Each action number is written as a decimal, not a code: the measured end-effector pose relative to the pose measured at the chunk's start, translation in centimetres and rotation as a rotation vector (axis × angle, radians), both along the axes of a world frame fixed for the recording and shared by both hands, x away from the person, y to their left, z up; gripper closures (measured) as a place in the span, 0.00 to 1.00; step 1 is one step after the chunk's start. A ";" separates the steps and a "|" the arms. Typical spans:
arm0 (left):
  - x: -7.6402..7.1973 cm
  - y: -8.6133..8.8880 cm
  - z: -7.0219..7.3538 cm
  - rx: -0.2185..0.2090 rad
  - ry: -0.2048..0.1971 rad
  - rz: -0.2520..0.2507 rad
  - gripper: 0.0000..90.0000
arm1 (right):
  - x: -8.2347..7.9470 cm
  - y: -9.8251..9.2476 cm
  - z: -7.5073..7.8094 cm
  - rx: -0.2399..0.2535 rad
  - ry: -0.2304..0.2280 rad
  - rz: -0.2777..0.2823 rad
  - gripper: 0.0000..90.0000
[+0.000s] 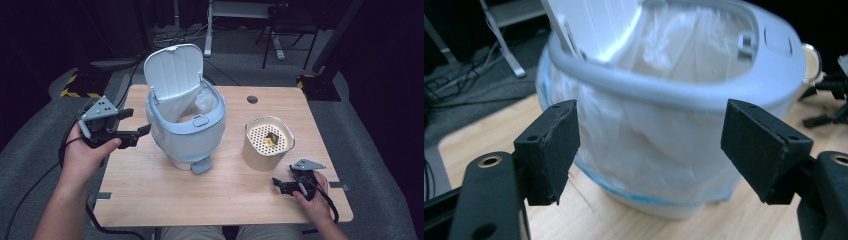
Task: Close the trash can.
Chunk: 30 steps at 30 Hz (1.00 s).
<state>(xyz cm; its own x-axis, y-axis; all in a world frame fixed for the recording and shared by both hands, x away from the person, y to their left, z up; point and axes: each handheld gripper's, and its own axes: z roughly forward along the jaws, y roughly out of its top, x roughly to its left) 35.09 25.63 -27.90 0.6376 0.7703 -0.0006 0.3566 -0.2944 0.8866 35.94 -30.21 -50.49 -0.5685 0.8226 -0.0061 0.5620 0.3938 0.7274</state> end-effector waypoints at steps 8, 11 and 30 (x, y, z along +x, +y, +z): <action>1.8 -0.8 2.1 -0.040 -0.048 0.034 0.27 | 0.0 0.0 0.0 0.000 0.001 0.002 0.10; 2.6 -0.9 2.6 -0.007 -0.047 0.042 0.27 | 0.0 0.0 0.0 0.000 0.000 0.001 0.10; 8.1 -1.1 4.7 -0.002 -0.050 0.048 0.35 | 0.0 0.0 0.0 0.000 0.000 0.003 0.10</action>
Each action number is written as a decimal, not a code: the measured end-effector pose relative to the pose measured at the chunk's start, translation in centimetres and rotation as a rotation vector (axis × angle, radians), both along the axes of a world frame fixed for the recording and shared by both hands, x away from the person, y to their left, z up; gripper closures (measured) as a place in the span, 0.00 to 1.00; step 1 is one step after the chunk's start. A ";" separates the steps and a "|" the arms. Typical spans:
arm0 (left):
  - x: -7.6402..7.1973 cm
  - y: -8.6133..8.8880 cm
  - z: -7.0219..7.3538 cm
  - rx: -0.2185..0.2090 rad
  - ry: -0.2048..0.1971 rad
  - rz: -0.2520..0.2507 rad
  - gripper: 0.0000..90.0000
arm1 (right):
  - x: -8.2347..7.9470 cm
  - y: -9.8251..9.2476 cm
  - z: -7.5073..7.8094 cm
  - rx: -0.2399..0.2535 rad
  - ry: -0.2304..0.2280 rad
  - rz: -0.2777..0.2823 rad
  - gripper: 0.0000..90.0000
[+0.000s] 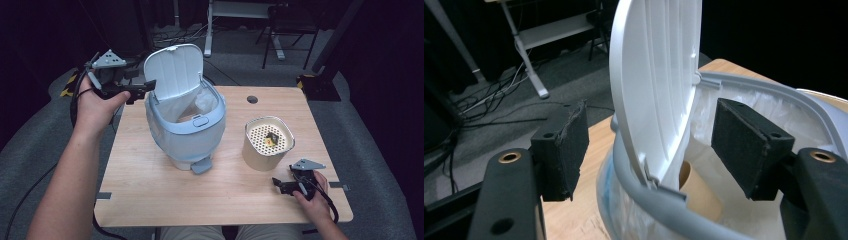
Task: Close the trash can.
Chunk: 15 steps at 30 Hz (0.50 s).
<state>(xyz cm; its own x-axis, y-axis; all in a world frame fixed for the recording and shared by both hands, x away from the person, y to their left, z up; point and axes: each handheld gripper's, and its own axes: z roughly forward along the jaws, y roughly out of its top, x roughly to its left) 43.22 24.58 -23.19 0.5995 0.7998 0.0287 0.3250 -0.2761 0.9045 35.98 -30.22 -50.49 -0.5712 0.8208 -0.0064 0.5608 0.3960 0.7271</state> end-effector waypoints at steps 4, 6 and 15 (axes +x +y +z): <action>0.8 -0.3 0.1 -0.026 -0.014 -0.023 0.37 | 0.0 0.0 0.0 0.000 0.000 0.001 0.10; 1.1 -0.4 0.1 -0.052 -0.026 -0.039 0.41 | 0.0 0.0 0.0 0.000 0.000 0.001 0.10; 1.5 -0.3 0.3 -0.117 -0.012 -0.112 0.45 | 0.0 0.0 0.0 0.000 0.000 0.002 0.10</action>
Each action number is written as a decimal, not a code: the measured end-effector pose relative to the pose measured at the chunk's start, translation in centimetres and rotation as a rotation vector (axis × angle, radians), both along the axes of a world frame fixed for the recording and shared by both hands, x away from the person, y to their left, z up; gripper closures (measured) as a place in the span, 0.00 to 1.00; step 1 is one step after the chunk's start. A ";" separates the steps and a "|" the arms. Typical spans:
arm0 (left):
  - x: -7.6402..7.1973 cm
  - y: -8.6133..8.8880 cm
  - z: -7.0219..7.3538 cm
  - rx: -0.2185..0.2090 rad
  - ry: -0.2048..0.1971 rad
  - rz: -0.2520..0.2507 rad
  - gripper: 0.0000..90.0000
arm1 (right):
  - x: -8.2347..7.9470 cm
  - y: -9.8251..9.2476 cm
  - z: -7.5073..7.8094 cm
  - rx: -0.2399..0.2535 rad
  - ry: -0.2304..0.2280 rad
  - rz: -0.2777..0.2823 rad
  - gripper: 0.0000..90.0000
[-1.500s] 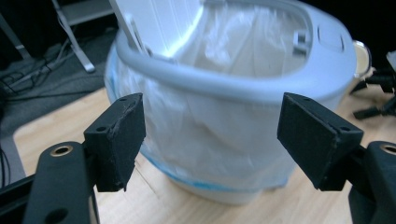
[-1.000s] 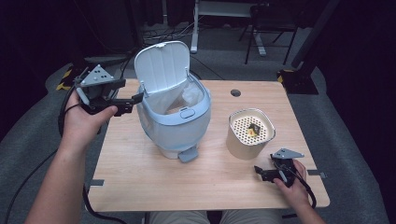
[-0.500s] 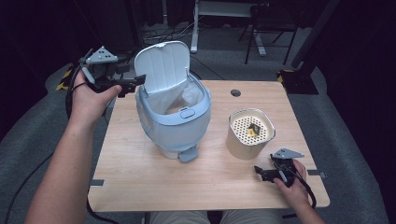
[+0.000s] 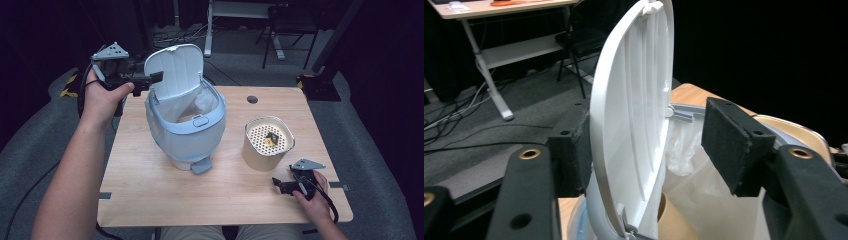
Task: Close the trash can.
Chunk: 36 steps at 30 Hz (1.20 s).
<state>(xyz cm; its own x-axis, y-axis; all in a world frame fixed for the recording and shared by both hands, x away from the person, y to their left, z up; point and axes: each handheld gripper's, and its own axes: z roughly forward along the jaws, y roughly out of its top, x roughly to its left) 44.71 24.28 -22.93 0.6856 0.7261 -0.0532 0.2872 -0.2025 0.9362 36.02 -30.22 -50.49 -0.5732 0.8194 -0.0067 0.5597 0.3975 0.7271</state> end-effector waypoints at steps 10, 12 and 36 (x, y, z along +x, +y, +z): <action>-2.3 -1.0 0.0 0.045 0.020 -0.147 0.47 | 0.0 0.0 0.0 0.000 0.000 0.000 0.10; -2.6 -1.4 -0.5 0.073 0.032 -0.161 0.45 | 0.0 0.0 0.0 0.000 0.000 0.000 0.10; -3.6 -4.6 -3.4 0.094 0.109 -0.308 0.47 | 0.0 0.0 0.0 0.000 0.000 0.000 0.10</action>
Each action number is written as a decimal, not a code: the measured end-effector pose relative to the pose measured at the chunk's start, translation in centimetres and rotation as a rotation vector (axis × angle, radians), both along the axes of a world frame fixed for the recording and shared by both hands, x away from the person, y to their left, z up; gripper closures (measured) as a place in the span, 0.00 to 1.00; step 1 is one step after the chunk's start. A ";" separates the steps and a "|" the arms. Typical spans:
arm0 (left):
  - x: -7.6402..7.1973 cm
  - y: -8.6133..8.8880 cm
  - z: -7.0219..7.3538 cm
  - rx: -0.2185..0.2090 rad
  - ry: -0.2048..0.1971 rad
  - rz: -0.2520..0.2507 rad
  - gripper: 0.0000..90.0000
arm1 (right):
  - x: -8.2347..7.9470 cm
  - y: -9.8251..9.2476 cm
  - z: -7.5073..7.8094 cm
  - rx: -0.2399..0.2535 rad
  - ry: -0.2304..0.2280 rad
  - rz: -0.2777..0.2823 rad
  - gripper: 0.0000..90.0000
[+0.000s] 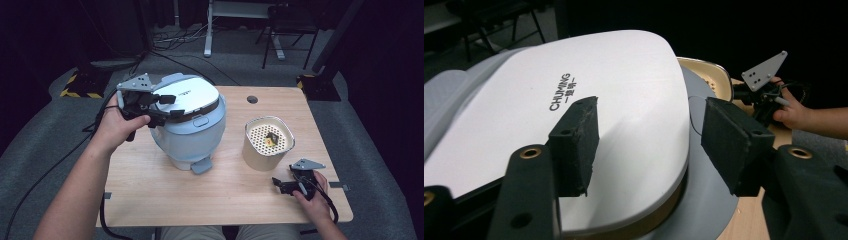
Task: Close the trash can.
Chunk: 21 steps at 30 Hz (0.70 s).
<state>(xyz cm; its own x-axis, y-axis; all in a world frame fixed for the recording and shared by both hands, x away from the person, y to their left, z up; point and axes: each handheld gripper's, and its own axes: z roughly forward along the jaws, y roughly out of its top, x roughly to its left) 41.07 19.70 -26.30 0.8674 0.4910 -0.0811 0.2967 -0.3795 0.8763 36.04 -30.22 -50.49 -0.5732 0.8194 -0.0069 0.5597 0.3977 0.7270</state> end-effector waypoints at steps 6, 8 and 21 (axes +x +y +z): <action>0.9 -0.8 -0.3 0.025 0.035 -0.013 0.59 | 0.0 0.0 0.0 0.000 0.000 0.000 0.10; 1.2 -1.1 -0.5 0.042 0.027 -0.013 0.59 | 0.0 0.0 0.0 0.000 0.000 0.000 0.10; 1.6 -2.7 -0.7 0.088 -0.051 0.000 0.59 | 0.0 0.0 0.0 -0.002 0.000 0.001 0.10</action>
